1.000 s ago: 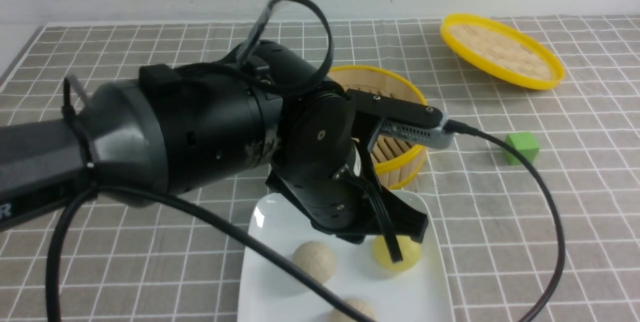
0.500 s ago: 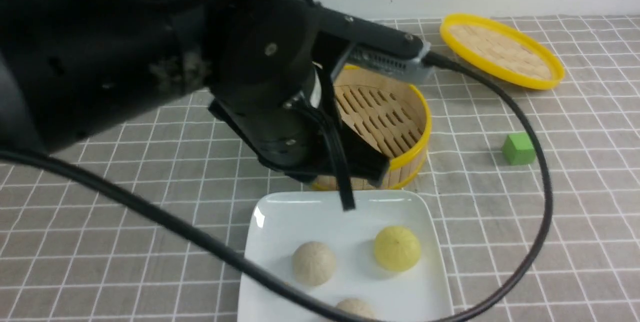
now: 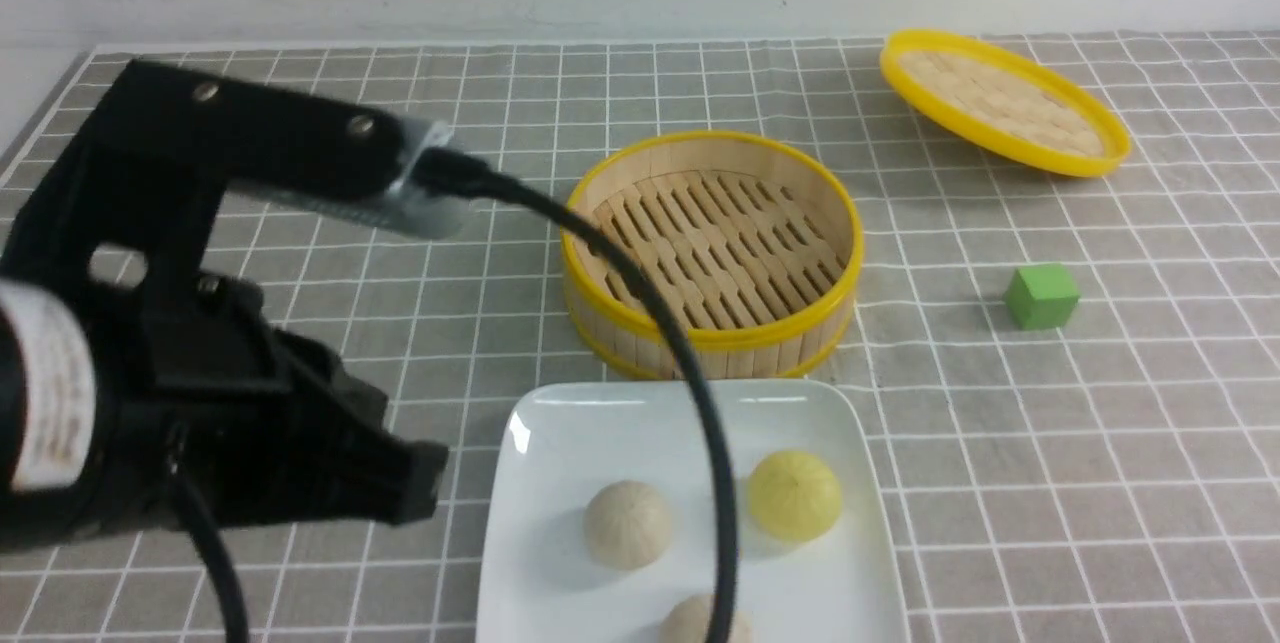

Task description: Put the steamed buns into the plate on the grey tablecloth.

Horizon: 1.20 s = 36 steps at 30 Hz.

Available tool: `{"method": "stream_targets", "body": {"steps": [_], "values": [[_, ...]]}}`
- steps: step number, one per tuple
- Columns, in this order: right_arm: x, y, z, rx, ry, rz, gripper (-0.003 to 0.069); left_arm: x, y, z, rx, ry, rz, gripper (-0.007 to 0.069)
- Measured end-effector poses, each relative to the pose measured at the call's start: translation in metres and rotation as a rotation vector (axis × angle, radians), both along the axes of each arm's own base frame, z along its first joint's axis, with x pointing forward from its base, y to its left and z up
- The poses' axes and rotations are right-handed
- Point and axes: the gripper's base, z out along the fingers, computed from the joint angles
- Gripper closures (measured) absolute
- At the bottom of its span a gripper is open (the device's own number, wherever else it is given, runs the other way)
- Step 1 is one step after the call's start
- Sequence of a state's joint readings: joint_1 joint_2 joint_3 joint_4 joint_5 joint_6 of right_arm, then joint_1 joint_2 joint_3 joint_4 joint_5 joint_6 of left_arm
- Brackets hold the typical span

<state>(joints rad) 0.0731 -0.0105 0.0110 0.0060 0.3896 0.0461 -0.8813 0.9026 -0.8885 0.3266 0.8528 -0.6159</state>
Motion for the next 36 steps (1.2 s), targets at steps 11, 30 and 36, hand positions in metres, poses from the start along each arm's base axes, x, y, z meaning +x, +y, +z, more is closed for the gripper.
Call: {"method": "stream_targets", "body": {"steps": [11,30,36], "values": [[0.0,0.0,0.0,0.0,0.0,0.0,0.0611,-0.022,0.012,-0.016,-0.404,-0.135,-0.029,0.0595],[0.0,0.0,0.0,0.0,0.0,0.0,0.058,-0.019,0.023,-0.021,-0.267,-0.19,0.001,0.058],[0.0,0.0,0.0,0.0,0.0,0.0,0.0573,-0.027,0.046,-0.034,-0.291,-0.285,0.011,0.0574]]}}
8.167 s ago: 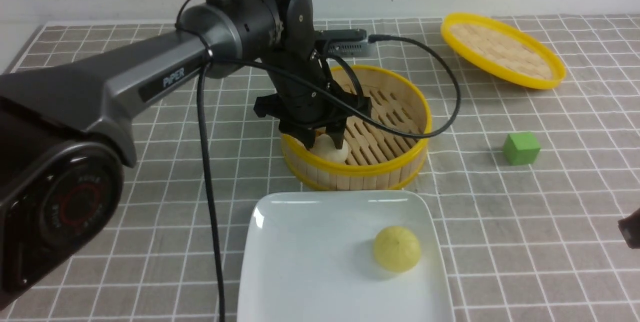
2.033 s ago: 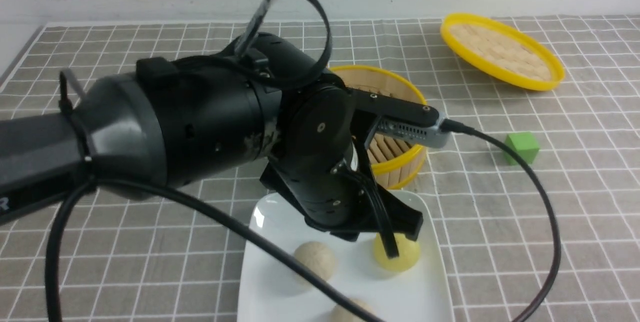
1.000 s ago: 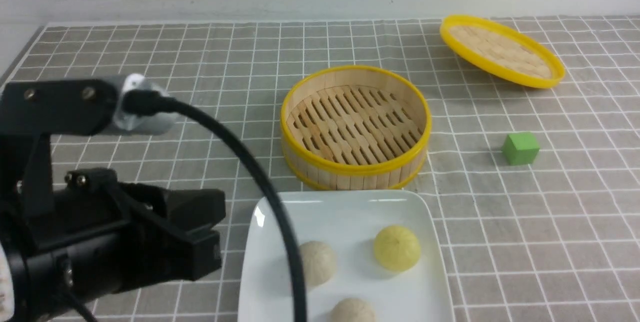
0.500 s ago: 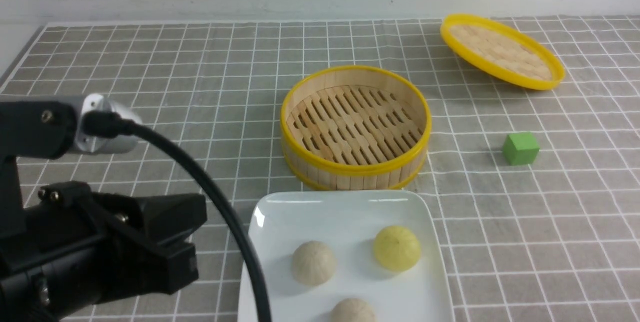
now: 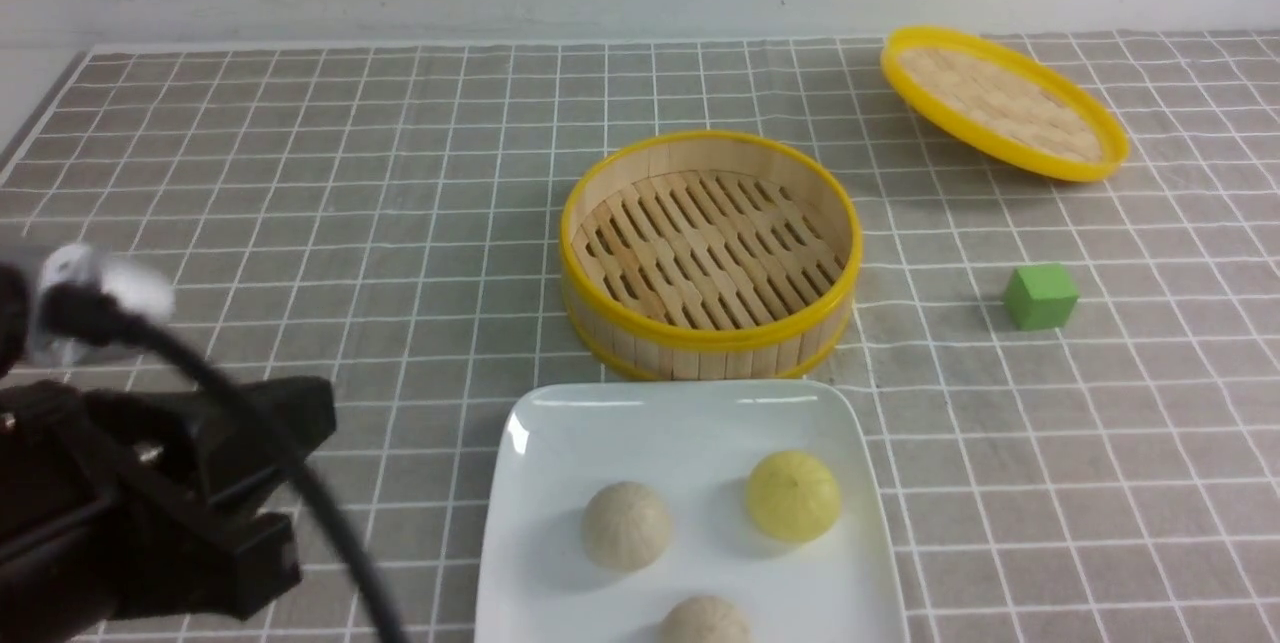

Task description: Put the steamed buns into the plate on the grey tablecloth.

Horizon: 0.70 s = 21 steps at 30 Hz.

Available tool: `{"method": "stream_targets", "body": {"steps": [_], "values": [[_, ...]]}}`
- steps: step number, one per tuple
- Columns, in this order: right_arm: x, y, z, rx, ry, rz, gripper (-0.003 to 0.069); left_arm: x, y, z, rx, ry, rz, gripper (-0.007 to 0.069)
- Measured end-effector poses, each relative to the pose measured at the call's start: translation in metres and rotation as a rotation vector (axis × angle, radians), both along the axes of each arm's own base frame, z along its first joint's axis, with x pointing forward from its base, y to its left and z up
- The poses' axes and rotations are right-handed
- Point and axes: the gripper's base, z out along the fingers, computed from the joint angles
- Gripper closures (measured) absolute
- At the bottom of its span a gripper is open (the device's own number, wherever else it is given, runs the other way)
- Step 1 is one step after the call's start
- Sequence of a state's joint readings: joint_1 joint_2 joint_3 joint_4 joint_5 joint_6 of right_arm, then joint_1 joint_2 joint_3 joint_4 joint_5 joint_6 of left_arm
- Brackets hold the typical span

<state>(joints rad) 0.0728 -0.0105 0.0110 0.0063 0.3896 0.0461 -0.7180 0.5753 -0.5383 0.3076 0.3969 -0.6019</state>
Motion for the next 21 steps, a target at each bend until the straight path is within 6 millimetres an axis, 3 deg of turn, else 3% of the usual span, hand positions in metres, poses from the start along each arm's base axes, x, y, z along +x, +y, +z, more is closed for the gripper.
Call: {"method": "stream_targets", "body": {"steps": [8,16,21], "values": [[0.0,0.0,0.0,0.0,0.0,0.0,0.0561,-0.029,0.046,-0.061,0.081,-0.274,0.211,0.057],[0.0,0.0,0.0,0.0,0.0,0.0,0.0551,-0.042,0.07,-0.123,0.158,-0.22,0.511,0.0563],[0.0,0.0,0.0,-0.001,0.0,0.0,0.0543,-0.042,0.073,-0.136,0.177,-0.167,0.558,0.0559]]}}
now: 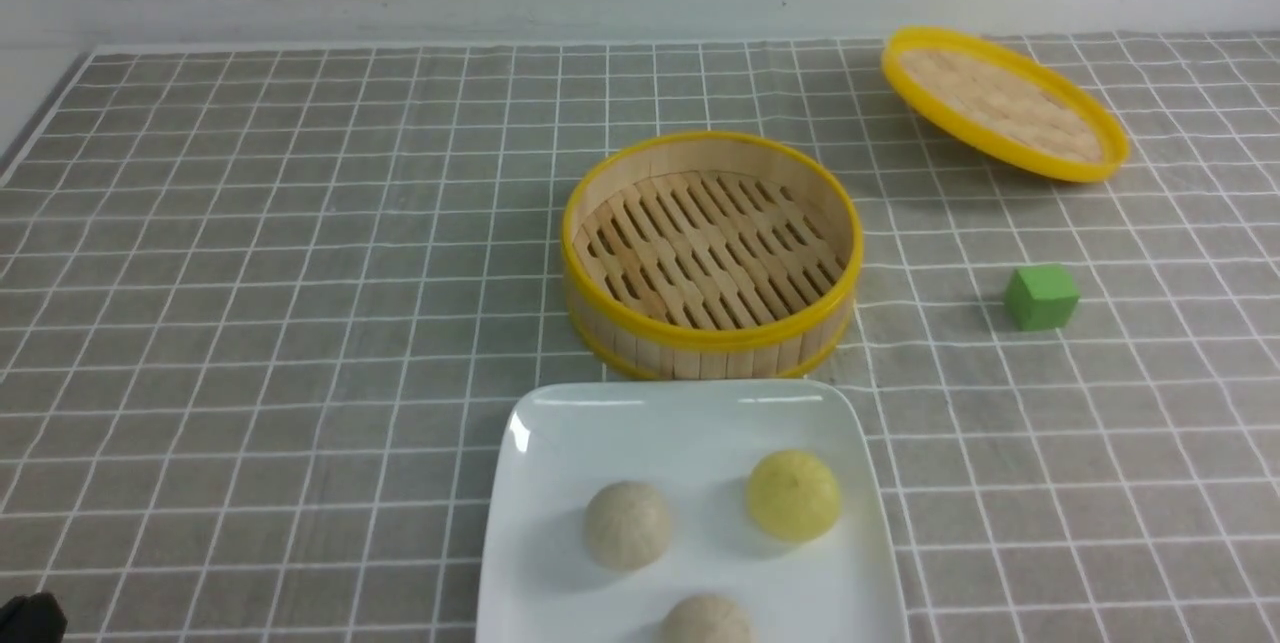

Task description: Put the steamed buns into the plate on the grey tablecloth.

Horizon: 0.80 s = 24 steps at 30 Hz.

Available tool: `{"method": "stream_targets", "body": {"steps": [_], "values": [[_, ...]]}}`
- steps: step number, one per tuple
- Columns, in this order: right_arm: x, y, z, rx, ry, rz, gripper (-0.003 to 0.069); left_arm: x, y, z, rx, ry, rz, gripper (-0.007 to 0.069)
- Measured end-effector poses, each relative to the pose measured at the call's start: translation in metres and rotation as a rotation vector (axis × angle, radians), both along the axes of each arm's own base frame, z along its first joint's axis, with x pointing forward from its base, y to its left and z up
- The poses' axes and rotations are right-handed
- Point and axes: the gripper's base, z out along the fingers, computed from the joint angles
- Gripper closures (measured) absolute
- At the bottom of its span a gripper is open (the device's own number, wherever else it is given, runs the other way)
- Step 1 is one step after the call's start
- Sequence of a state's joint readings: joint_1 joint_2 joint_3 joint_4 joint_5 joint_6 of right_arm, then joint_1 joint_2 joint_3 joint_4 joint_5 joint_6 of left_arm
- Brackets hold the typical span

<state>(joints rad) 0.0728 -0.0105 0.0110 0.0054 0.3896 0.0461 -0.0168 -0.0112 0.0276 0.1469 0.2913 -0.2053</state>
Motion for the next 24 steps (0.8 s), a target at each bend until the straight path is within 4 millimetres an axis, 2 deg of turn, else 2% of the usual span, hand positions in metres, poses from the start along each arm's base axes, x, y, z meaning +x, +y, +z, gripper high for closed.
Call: {"method": "stream_targets", "body": {"steps": [5,24], "values": [[0.0,0.0,0.0001,0.0,-0.001,0.0,0.0538,-0.0015,0.0009,-0.0058,0.0,0.066,0.011,0.0554],[0.0,0.0,0.0001,0.0,-0.001,0.0,0.0512,-0.0018,0.0011,-0.0063,0.002,0.074,0.012,0.0538]]}}
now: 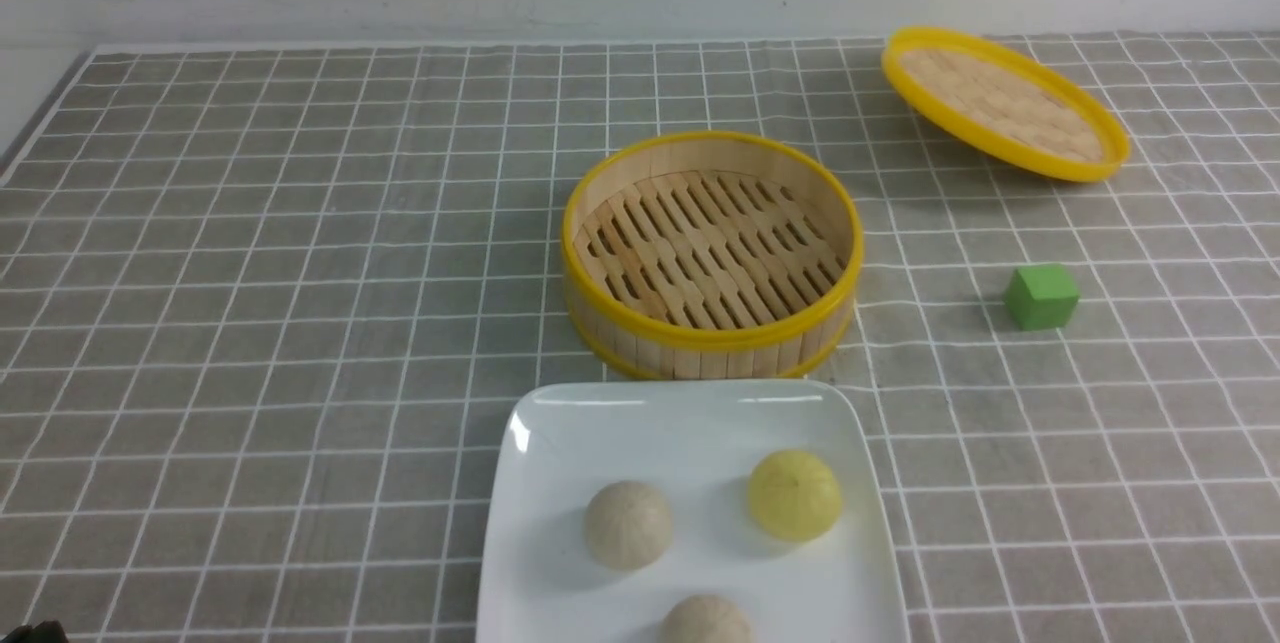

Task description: Put the steamed buns into the plate on the grey tablecloth.

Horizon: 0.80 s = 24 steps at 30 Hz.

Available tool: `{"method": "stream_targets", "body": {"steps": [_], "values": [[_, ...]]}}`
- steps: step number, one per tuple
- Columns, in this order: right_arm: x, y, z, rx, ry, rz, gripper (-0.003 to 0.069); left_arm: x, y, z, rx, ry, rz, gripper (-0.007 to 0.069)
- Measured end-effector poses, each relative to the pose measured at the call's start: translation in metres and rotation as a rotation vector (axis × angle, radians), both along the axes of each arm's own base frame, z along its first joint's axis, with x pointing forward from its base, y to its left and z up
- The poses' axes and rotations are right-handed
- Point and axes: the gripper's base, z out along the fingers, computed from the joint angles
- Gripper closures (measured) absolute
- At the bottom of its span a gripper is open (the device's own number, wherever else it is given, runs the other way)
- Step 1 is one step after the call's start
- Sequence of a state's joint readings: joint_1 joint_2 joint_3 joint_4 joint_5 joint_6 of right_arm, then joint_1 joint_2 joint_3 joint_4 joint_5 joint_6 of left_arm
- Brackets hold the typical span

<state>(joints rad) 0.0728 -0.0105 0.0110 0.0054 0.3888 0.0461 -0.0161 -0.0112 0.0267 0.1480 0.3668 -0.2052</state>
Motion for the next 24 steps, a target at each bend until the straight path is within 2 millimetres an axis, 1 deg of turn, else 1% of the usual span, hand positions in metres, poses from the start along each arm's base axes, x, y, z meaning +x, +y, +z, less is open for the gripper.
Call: {"method": "stream_targets", "body": {"steps": [5,10,14,24], "values": [[0.0,-0.0002,0.0,-0.005,0.0,0.0,0.0505,0.0,0.0001,0.0,-0.002,0.0,0.004,0.0535],[0.0,0.0,0.0,0.0,0.0,0.0,0.0505,-0.0003,0.0026,-0.0001,-0.016,0.0,0.058,0.0531],[0.0,0.0,0.0,0.0,0.0,0.0,0.0503,-0.0004,0.003,-0.0002,-0.02,0.001,0.067,0.0525],[0.0,0.0,0.0,0.0,0.0,0.0,0.0492,0.0,-0.0009,-0.0002,-0.022,0.001,-0.006,0.0517]]}}
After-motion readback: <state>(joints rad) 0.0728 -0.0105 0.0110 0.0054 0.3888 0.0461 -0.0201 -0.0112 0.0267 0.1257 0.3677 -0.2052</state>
